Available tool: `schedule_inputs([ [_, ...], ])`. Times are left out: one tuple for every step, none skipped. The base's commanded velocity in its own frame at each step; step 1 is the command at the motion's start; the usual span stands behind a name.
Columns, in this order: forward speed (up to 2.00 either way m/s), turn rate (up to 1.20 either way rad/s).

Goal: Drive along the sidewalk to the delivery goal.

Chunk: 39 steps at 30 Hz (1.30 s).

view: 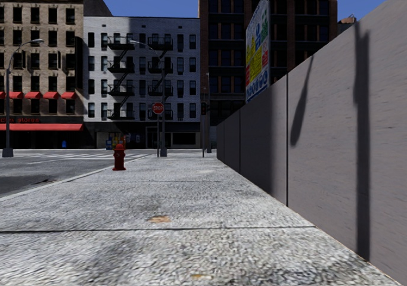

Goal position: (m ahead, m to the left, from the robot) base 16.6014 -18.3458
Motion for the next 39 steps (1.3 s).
schedule_inputs([
  [2.00,0.00],
  [2.00,0.00],
  [2.00,0.00],
  [2.00,0.00],
  [2.00,0.00],
  [2.00,0.00],
  [2.00,0.00],
  [2.00,0.00],
  [2.00,0.00],
  [2.00,0.00],
  [2.00,0.00],
  [2.00,0.00],
  [2.00,0.00],
  [2.00,0.00],
  [2.00,0.00],
  [2.00,0.00],
  [2.00,0.00],
  [2.00,0.00],
  [2.00,0.00],
  [2.00,0.00],
  [2.00,0.00],
  [2.00,0.00],
  [2.00,0.00],
  [2.00,0.00],
  [2.00,0.00],
  [2.00,0.00],
  [2.00,0.00],
  [2.00,0.00],
  [2.00,0.00],
  [2.00,0.00],
  [2.00,0.00],
  [2.00,0.00],
  [2.00,0.00],
  [2.00,0.00],
  [2.00,0.00],
  [2.00,0.00],
  [2.00,0.00],
  [2.00,0.00],
  [2.00,0.00],
])
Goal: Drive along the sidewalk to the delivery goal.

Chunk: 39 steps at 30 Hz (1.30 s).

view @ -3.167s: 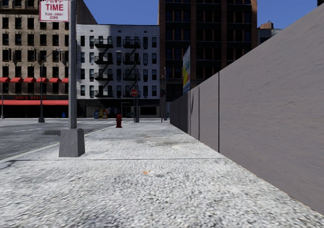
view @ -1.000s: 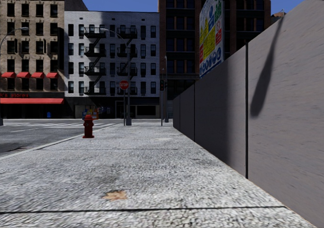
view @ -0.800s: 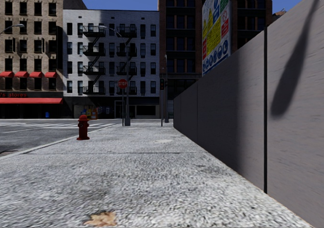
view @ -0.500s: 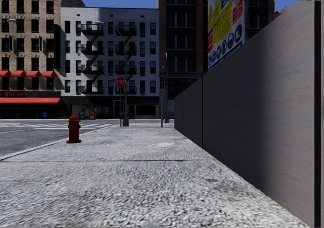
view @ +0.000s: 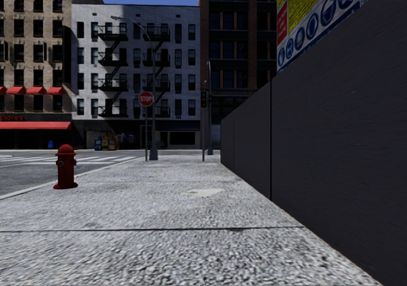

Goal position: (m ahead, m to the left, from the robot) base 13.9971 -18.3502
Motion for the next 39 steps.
schedule_inputs([
  [2.00,0.00],
  [2.00,0.00],
  [2.00,0.00],
  [2.00,0.00],
  [2.00,0.00],
  [2.00,0.00],
  [2.00,0.00],
  [2.00,0.00],
  [2.00,0.00],
  [2.00,0.00],
  [2.00,0.00],
  [2.00,0.00],
  [2.00,0.00],
  [2.00,0.00],
  [2.00,0.00],
  [2.00,0.00],
  [2.00,0.00],
  [2.00,0.00],
  [2.00,0.00],
  [2.00,0.00],
  [2.00,0.01],
  [2.00,0.13],
  [2.00,0.20],
  [2.00,0.20],
  [2.00,0.24],
  [2.00,0.24],
  [2.00,0.25],
  [2.00,0.25],
  [2.00,0.25],
  [2.00,0.25],
  [2.00,0.25],
  [2.00,0.25],
  [2.00,0.25],
  [2.00,0.25],
  [2.00,0.25],
  [2.00,0.25],
  [2.00,0.25],
  [2.00,0.25],
  [2.00,0.25],
])
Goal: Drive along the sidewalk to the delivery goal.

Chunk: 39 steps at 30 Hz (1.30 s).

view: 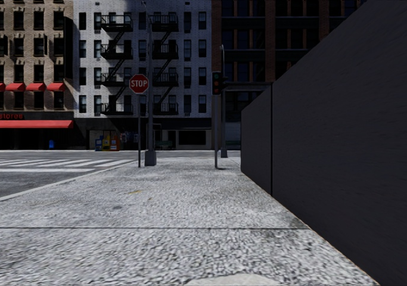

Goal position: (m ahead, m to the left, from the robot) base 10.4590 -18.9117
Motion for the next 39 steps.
schedule_inputs([
  [2.00,0.25],
  [2.00,0.25],
  [2.00,0.25],
  [2.00,0.25],
  [2.00,0.25],
  [2.00,0.25],
  [2.00,0.13],
  [2.00,0.13],
  [2.00,0.00],
  [2.00,0.00],
  [2.00,0.00],
  [2.00,0.00],
  [2.00,0.00],
  [2.00,0.00],
  [2.00,0.00],
  [2.00,0.00],
  [2.00,0.00],
  [2.00,0.00],
  [2.00,0.00],
  [2.00,0.00],
  [2.00,0.00],
  [2.00,0.00],
  [2.00,0.00],
  [2.00,0.00],
  [2.00,0.00],
  [2.00,0.00],
  [2.00,0.00],
  [2.00,0.00],
  [2.00,0.00],
  [2.00,0.00],
  [2.00,0.00],
  [2.00,0.00],
  [2.00,0.00],
  [2.00,0.00],
  [2.00,0.00],
  [2.00,0.00],
  [2.00,0.00],
  [2.00,0.00],
  [2.00,0.00],
])
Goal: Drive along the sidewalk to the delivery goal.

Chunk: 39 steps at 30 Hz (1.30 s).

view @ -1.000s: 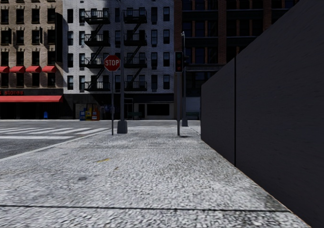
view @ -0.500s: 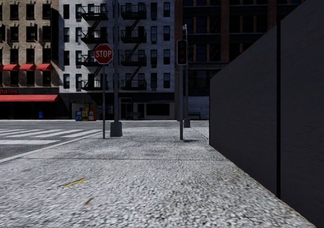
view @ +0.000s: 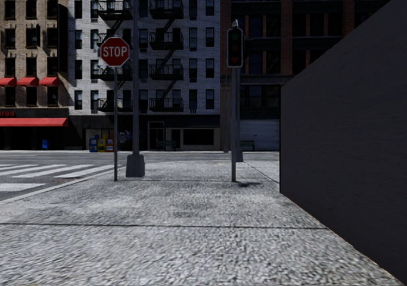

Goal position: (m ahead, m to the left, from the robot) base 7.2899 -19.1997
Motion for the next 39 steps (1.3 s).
schedule_inputs([
  [2.00,0.00],
  [2.00,0.00],
  [2.00,0.00],
  [2.00,0.00],
  [2.00,0.00],
  [2.00,0.00],
  [2.00,0.00],
  [2.00,0.00],
  [2.00,0.00],
  [2.00,0.00],
  [2.00,0.00],
  [2.00,0.00],
  [2.00,0.00],
  [2.00,0.00],
  [2.00,0.00],
  [2.00,0.00],
  [2.00,0.00],
  [2.00,0.00],
  [2.00,0.00],
  [2.00,0.00],
  [2.00,0.00],
  [2.00,0.00],
  [2.00,0.00],
  [2.00,0.00],
  [2.00,0.00],
  [2.00,0.00],
  [2.00,0.00],
  [2.00,0.00],
  [2.00,0.00],
  [2.00,0.00],
  [2.00,0.00],
  [2.00,0.00],
  [2.00,0.00],
  [2.00,0.00],
  [2.00,0.00],
  [2.00,0.00],
  [2.00,0.00],
  [2.00,0.00],
  [2.00,0.00],
])
